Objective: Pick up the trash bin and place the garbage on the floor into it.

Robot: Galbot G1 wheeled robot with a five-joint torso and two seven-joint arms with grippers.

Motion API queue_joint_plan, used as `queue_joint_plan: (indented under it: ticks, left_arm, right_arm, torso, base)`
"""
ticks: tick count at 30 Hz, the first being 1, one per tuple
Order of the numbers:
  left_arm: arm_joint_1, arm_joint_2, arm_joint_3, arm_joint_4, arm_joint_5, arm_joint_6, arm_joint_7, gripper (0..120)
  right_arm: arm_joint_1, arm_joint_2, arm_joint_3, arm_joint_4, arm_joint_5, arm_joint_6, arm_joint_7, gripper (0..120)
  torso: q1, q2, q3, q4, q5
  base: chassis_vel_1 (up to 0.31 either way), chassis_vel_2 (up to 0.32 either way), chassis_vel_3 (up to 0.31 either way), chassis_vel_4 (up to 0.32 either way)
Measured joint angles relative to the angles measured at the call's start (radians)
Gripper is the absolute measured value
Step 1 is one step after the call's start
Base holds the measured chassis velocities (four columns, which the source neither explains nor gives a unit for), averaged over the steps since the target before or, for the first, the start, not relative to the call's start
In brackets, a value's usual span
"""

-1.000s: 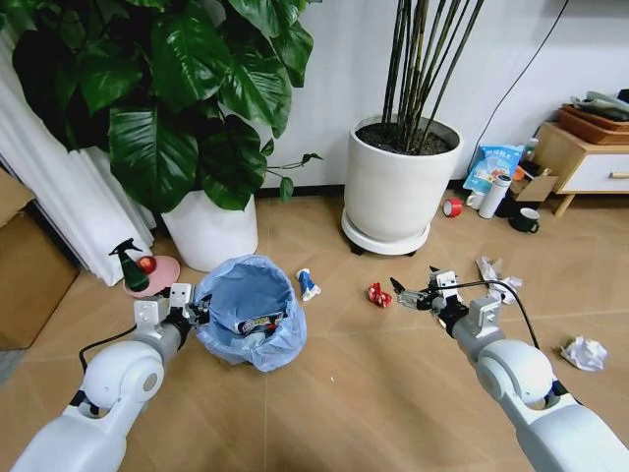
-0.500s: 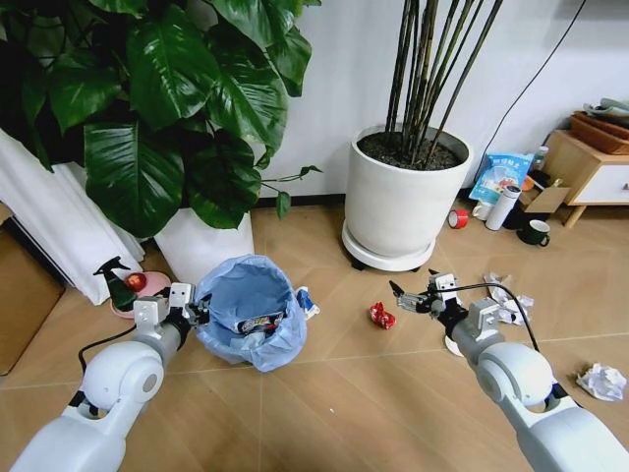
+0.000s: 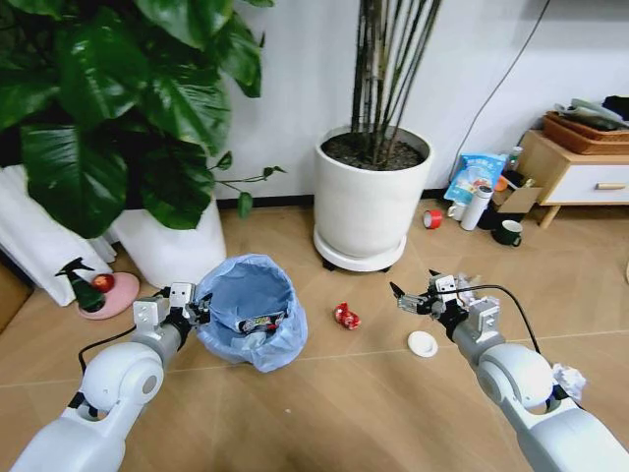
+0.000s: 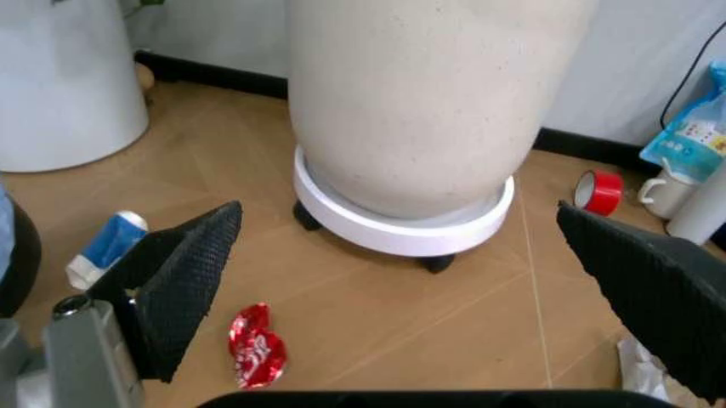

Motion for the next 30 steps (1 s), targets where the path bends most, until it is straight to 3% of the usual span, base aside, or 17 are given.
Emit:
queue_joint_plan:
  ticks: [22, 30]
  left_arm:
    - [0.001, -0.01, -0.002, 0.008, 0.011, -0.003, 0.013, 0]
    - [0.005, -0.028, -0.027, 0.015, 0.011, -0.003, -0.007, 0]
  right_arm:
    - [-0.018, 0.005, -0.022, -0.007, -0.02, -0.005, -0.001, 100]
    - [-0.059, 0.007, -0.04, -0.112, -0.059, 0.078, -0.138, 100]
  torso:
    - [0.0, 0.0, 0.0, 0.0003, 0.0]
    - [0.0, 0.0, 0.0, 0.0006, 0.0002]
  base:
    - [-0.119, 0.128, 0.118, -0.132]
    - [0.019, -0.014, -0.019, 0.008]
